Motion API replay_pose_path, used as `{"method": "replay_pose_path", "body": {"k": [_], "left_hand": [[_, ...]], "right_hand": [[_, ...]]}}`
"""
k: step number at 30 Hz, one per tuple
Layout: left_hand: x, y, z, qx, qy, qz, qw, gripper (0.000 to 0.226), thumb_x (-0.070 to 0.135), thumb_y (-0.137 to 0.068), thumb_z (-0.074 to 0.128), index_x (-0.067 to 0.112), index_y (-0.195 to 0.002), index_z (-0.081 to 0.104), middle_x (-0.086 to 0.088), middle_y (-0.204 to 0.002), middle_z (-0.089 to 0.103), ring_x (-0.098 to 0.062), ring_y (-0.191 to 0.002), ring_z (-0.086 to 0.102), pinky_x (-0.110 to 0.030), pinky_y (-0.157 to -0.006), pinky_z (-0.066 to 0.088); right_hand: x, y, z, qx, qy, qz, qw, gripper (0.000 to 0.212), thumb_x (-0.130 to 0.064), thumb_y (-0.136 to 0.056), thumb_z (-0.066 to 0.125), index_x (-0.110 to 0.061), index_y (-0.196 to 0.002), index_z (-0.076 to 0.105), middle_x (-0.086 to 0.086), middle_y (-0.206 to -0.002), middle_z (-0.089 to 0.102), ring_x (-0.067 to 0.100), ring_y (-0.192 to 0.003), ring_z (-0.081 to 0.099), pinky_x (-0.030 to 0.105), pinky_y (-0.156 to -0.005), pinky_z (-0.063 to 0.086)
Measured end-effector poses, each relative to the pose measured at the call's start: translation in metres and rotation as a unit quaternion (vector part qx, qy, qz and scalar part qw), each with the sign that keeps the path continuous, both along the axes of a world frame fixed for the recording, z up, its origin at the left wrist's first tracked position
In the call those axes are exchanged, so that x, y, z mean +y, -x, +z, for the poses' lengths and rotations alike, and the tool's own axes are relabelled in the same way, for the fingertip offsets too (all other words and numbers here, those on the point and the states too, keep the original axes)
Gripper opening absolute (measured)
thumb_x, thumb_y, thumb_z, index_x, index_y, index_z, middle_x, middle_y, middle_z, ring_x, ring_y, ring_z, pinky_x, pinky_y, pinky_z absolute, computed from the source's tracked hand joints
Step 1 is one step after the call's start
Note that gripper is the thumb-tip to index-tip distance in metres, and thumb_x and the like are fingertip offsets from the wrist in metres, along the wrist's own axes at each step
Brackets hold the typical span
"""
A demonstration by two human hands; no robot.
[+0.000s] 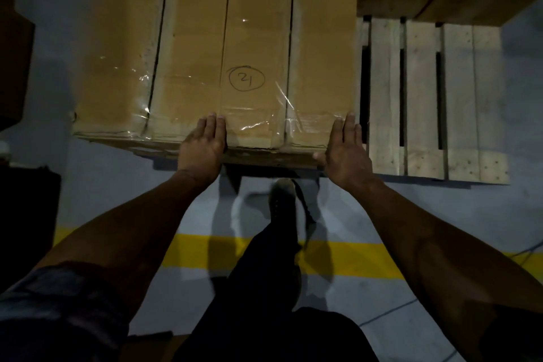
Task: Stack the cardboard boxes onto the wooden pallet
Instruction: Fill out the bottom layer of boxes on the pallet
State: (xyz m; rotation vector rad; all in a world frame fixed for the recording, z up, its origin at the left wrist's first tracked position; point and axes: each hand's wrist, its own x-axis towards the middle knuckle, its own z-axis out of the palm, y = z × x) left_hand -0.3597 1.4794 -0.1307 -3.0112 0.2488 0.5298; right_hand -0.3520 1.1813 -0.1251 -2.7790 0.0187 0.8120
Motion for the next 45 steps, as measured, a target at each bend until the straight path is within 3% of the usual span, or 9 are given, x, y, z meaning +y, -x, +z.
{"method": "replay_pose_path", "body": {"k": [2,5,10,15,22,27,33,39,45], "left_hand": [[-0.009,-0.003,0.016,0.039,-0.013,0.027,0.999,0.072,0.018,-0.096,0.054,0.002,-0.154,0.013,-0.019,-0.159,0.023,-0.034,-0.146,0.026,-0.046,-0.109,0.039],[-0.024,-0.005,0.052,0.083,-0.009,0.043,0.996,0.08,0.022,-0.09,0.065,0.007,-0.151,0.017,-0.015,-0.151,0.034,-0.031,-0.136,0.038,-0.046,-0.1,0.049],[-0.053,0.023,0.122,0.122,0.002,0.039,0.992,0.075,0.028,-0.093,0.061,0.011,-0.151,0.018,-0.013,-0.148,0.039,-0.032,-0.13,0.046,-0.045,-0.095,0.048],[-0.097,0.064,0.209,0.072,0.04,0.016,0.997,0.044,0.039,-0.097,0.052,0.011,-0.13,0.042,-0.014,-0.124,0.059,-0.034,-0.11,0.059,-0.04,-0.086,0.049],[-0.151,0.109,0.29,-0.013,0.078,-0.032,0.996,0.043,0.042,-0.097,0.048,0.013,-0.129,0.049,-0.013,-0.117,0.064,-0.032,-0.104,0.062,-0.037,-0.082,0.047],[-0.178,0.127,0.324,-0.005,0.096,-0.06,0.994,0.041,0.042,-0.098,0.045,0.011,-0.124,0.052,-0.013,-0.119,0.063,-0.031,-0.108,0.059,-0.036,-0.083,0.046],[-0.215,0.109,0.346,0.015,0.163,-0.118,0.979,0.051,0.039,-0.101,0.043,0.007,-0.141,0.044,-0.015,-0.136,0.055,-0.03,-0.123,0.051,-0.036,-0.098,0.04],[-0.28,0.051,0.338,0.026,0.169,-0.15,0.974,0.061,0.046,-0.102,0.037,0.008,-0.15,0.034,-0.013,-0.155,0.036,-0.031,-0.142,0.033,-0.042,-0.113,0.031],[-0.362,-0.026,0.33,0.058,0.177,-0.187,0.965,0.067,0.052,-0.1,0.029,0.009,-0.152,0.031,-0.013,-0.16,0.028,-0.031,-0.146,0.026,-0.045,-0.118,0.024]], "right_hand": [[-0.007,0.0,0.014,0.013,-0.017,0.002,1.0,0.082,-0.04,-0.104,0.048,-0.004,-0.159,0.0,0.02,-0.166,-0.012,0.04,-0.153,-0.004,0.047,-0.122,0.013],[-0.02,0.01,0.049,0.007,-0.036,-0.014,0.999,0.071,-0.035,-0.104,0.049,-0.007,-0.159,0.013,0.018,-0.167,0.003,0.036,-0.153,0.005,0.048,-0.12,0.021],[-0.04,0.062,0.121,0.037,-0.036,-0.068,0.996,0.065,-0.04,-0.106,0.042,-0.012,-0.159,0.017,0.014,-0.167,0.008,0.032,-0.154,0.008,0.043,-0.122,0.019],[-0.066,0.127,0.202,0.016,-0.057,-0.151,0.987,0.062,-0.041,-0.106,0.043,-0.009,-0.157,0.028,0.016,-0.163,0.024,0.033,-0.15,0.02,0.042,-0.119,0.022],[-0.078,0.191,0.277,-0.045,-0.109,-0.24,0.964,0.062,-0.042,-0.103,0.052,-0.008,-0.153,0.037,0.014,-0.158,0.036,0.032,-0.146,0.03,0.042,-0.116,0.033],[-0.082,0.222,0.311,-0.077,-0.14,-0.271,0.949,0.06,-0.042,-0.102,0.051,-0.009,-0.151,0.04,0.014,-0.157,0.038,0.03,-0.146,0.031,0.043,-0.116,0.032],[-0.114,0.223,0.347,-0.102,-0.144,-0.327,0.928,0.063,-0.045,-0.1,0.054,-0.012,-0.152,0.04,0.012,-0.159,0.036,0.03,-0.146,0.03,0.042,-0.116,0.032],[-0.178,0.186,0.354,-0.123,-0.109,-0.371,0.914,0.063,-0.046,-0.1,0.053,-0.013,-0.153,0.038,0.012,-0.16,0.034,0.029,-0.147,0.027,0.041,-0.115,0.031],[-0.252,0.134,0.344,-0.114,-0.083,-0.424,0.895,0.065,-0.049,-0.1,0.051,-0.016,-0.154,0.036,0.01,-0.161,0.032,0.028,-0.15,0.023,0.041,-0.119,0.027]]}}
